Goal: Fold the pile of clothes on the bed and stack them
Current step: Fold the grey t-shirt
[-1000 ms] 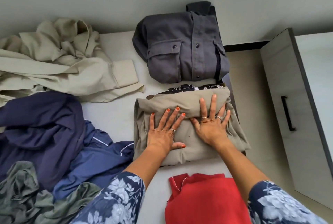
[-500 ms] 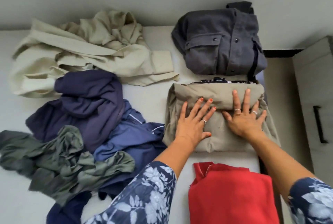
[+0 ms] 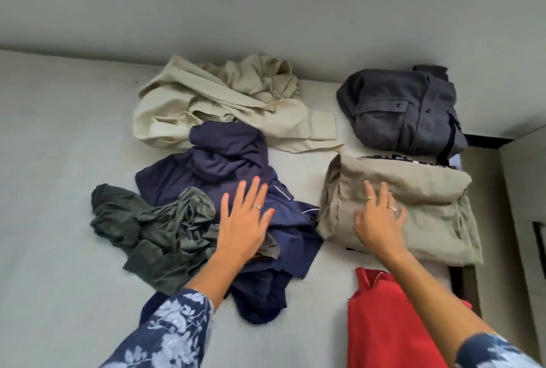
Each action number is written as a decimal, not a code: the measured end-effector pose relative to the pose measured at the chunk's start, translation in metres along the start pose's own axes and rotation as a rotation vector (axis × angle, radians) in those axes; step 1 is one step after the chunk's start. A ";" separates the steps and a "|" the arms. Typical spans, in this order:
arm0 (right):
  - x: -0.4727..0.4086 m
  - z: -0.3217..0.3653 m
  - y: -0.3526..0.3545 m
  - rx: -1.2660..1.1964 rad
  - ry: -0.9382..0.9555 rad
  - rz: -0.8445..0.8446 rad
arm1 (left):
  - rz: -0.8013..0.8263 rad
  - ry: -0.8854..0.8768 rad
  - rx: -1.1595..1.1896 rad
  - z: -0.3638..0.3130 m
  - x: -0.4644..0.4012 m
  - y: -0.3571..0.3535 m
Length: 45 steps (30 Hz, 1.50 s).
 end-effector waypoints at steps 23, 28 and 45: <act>0.184 0.351 -0.160 0.373 0.777 0.218 | 0.249 0.709 0.414 0.305 0.188 -0.062; 0.194 0.385 -0.199 0.441 0.881 0.316 | 0.192 0.670 0.471 0.312 0.178 -0.077; 0.171 0.392 -0.113 -0.617 0.310 0.519 | 0.216 0.621 0.697 0.338 0.189 -0.059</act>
Point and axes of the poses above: each hand's wrist, its own x-axis away from the middle knuckle, its own y-axis out of the back of the hand, z = x × y, the point moved 9 cm from there along -x, towards the middle knuckle, and after that the axes turned 4 degrees about -y, right-handed, at the moved point
